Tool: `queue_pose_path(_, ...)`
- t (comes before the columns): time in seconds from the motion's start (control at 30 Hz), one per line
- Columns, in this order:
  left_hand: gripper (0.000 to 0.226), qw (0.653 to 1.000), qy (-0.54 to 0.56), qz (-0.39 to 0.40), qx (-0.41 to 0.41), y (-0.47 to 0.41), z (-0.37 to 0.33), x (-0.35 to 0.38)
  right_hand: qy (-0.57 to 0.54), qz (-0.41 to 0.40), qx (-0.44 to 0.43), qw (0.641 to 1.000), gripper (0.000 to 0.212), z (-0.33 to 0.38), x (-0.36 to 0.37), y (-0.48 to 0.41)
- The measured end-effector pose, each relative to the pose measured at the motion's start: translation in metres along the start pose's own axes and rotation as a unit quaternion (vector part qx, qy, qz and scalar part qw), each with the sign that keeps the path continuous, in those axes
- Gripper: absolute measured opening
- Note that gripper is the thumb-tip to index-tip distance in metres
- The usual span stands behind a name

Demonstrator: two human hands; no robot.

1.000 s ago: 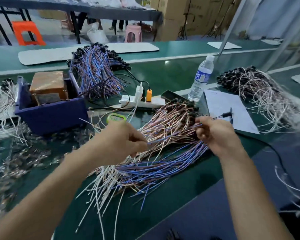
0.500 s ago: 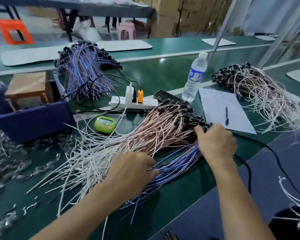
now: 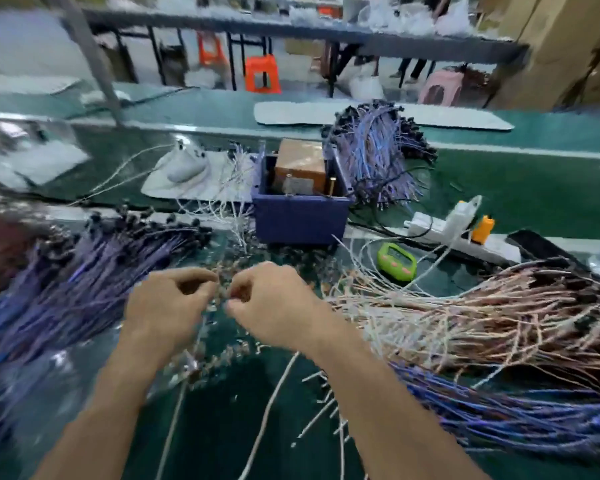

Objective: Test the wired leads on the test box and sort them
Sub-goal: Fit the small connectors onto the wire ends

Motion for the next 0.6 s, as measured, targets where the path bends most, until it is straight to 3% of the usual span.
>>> queue_pose_path(0.1,0.024,0.998,-0.064,-0.003,0.027,0.008,0.035,-0.009,0.099,0.072,-0.046,0.991,0.01,0.043,0.025,-0.037)
queue_pose_path(0.17,0.041,0.989,-0.127,0.033,0.07,0.011,0.055,-0.01,0.137,0.088,-0.07,0.984,0.009,0.062,0.041,-0.055)
queue_pose_path(0.27,0.06,0.974,-0.2,0.072,0.083,0.011,0.078,-0.023,0.18,0.084,-0.107,0.974,0.029,0.078,0.061,-0.07)
queue_pose_path(0.37,0.057,0.97,-0.212,0.02,0.121,0.012,0.093,-0.033,0.154,0.071,-0.105,0.98,0.047,0.08,0.073,-0.079)
queue_pose_path(0.5,0.053,0.964,-0.256,0.008,0.077,0.001,0.11,-0.047,0.098,0.063,-0.07,0.991,0.021,0.072,0.079,-0.091)
queue_pose_path(0.6,0.054,0.961,-0.271,0.021,0.05,-0.006,0.111,-0.045,0.112,0.047,-0.103,0.987,0.026,0.074,0.081,-0.095)
Point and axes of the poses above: each hand's wrist, its own y-axis away from the middle knuckle, its own x-axis out of the palm, z = x × y, the point moved 1 cm from there along -y, towards the middle knuckle, and after that the axes turned 12 degrees about x, right-handed, at the moved point
